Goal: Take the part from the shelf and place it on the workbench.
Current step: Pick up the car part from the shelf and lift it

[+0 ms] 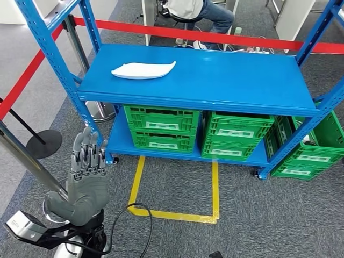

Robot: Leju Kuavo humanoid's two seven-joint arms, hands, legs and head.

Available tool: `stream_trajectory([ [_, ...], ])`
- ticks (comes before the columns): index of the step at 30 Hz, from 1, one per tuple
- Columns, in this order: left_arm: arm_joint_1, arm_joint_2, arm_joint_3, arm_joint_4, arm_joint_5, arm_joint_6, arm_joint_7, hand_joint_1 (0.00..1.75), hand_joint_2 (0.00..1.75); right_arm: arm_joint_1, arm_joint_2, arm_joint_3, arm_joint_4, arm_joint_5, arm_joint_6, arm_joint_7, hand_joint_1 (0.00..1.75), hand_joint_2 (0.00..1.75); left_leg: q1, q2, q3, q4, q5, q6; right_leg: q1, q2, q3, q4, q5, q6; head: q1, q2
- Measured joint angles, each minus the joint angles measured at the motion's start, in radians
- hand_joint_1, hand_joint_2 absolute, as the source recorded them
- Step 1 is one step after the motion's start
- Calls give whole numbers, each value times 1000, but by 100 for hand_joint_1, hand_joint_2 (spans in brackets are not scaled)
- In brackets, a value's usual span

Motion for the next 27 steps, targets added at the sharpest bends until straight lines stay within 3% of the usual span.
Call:
stream_trajectory([
  [2, -1, 0, 0, 0, 0, 0, 0, 0, 0, -2, 0, 0, 0, 0, 0, 0, 0, 0, -3, 0, 3, 4, -7, -9, 2, 1, 47, -92, 25, -7, -1, 0],
  [5, -1, 0, 1, 0, 0, 0, -1, 0, 0, -3, 1, 0, 0, 0, 0, 1, 0, 0, -4, 1, 0, 7, -12, -21, 3, 4, 59, -109, 16, -19, -3, 0],
  [7, -2, 0, 1, 0, 0, 0, -1, 0, 0, -3, 1, 0, 0, 0, 0, 1, 0, 0, -2, 2, -9, 37, -34, -33, -1, 4, 67, -115, 15, -27, -7, 0],
  [10, -3, 1, 2, 0, 0, 0, -2, 0, 0, -7, 2, 0, 0, 0, 0, 0, 0, 0, 5, 2, -93, 200, -106, -50, -3, 1, 75, -118, 10, -38, -14, 0],
  [12, -1, 3, 2, 0, 0, 1, -3, 0, 0, -6, 2, 0, 0, -1, 0, 1, 0, 0, 9, 2, -139, 275, -114, -53, -3, 1, 79, -118, 6, -42, -13, 0],
  [14, 0, 4, 3, 0, 0, 1, -2, 0, 0, -7, 2, 0, 0, -1, 0, 1, 0, 0, 10, 2, -121, 219, -55, -51, -3, 3, 86, -118, 2, -40, -14, 0],
  [16, -1, 5, 3, 0, 0, 2, -2, 0, 0, -6, 2, 0, 0, -1, 0, 0, 0, 0, 9, 2, -71, 100, 12, -43, -1, 5, 92, -117, -2, -33, -13, 0],
  [17, -1, 5, 3, 0, 0, 3, -3, 0, 0, -6, 2, 0, 0, -1, 0, 0, 0, 0, 8, 2, -54, 58, 25, -38, 1, 5, 91, -116, -4, -28, -13, 0],
  [20, -1, 5, 4, 0, 0, 6, -3, 0, 0, -7, 2, 0, 0, -1, 0, 0, 0, 0, 3, 1, -42, 18, 21, -24, 2, 1, 89, -119, -4, -11, -12, 0],
  [22, -1, 3, 4, 0, 0, 8, -3, 0, 0, -8, 2, 0, 0, -1, 0, 0, 0, 0, 6, 2, -36, 8, 25, -14, 0, 0, 81, -102, -20, 0, -10, 0],
  [23, -2, 2, 4, 0, 0, 10, -4, 0, 0, -9, 2, 0, 0, -1, 0, 0, 0, 0, 8, 3, -33, 4, 27, -8, 0, 1, 65, -68, -40, 4, -8, 0],
  [25, -2, 0, 4, 0, 1, 16, -4, 0, 0, -9, 2, 0, 0, -1, 0, 0, 0, 0, 9, 4, -31, 2, 28, -3, -1, 1, 2, 57, -98, 10, -4, 0],
  [27, -1, 0, 4, 0, 5, 11, -8, 0, 0, -7, 2, 0, 0, -2, 0, -1, 0, 0, 7, 4, -30, 3, 25, -2, -1, 1, -54, 156, -119, 12, -3, 0],
])
